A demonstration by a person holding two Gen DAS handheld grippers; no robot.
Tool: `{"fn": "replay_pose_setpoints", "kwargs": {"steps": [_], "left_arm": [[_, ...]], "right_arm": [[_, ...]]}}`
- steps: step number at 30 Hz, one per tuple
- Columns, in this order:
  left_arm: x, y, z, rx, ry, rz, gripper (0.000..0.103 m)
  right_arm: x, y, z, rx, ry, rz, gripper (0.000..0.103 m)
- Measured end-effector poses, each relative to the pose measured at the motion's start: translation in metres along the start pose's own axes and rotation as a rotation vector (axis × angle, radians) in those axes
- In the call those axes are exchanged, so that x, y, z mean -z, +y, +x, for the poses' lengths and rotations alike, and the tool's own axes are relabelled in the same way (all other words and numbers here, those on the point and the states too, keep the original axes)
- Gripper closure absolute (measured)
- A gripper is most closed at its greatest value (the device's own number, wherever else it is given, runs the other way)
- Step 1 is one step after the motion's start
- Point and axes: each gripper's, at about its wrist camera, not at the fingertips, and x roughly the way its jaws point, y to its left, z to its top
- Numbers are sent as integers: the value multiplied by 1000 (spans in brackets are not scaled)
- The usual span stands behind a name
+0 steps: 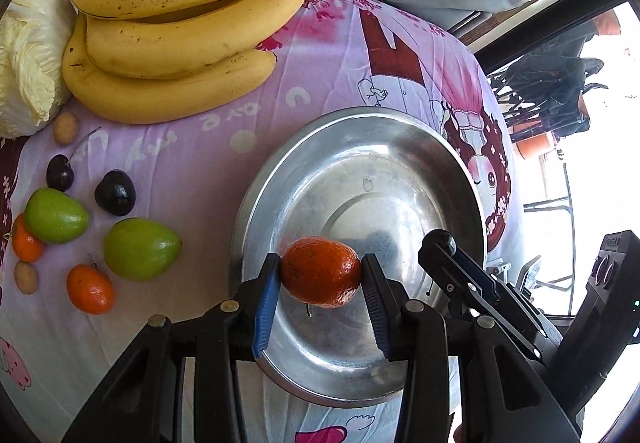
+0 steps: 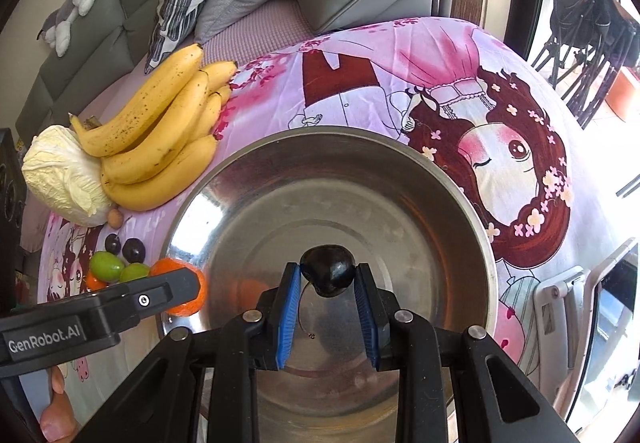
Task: Organize fruits
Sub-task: 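Carry the tangerine into the steel bowl and open the left tool while the right tool releases the cherry there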
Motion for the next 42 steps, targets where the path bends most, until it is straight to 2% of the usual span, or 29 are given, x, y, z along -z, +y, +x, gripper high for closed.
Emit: {"fn": "replay_pose_setpoints", "kwargs": {"steps": [18, 32, 38, 40, 42], "left_arm": [[-2, -9, 23, -18, 47, 8, 61], [0, -11, 14, -31, 20, 16, 61], [3, -10, 5, -54, -1, 31, 58], [4, -9, 1, -62, -11, 35, 52], [5, -9, -3, -79, -23, 42, 50]], "right_arm": [[3, -9, 10, 22, 32, 19, 73], [1, -7, 11, 22, 35, 23, 72], [1, -7, 7, 17, 26, 24, 66], [1, -7, 6, 17, 24, 23, 60], [1, -6, 5, 13, 23, 23, 59]]}}
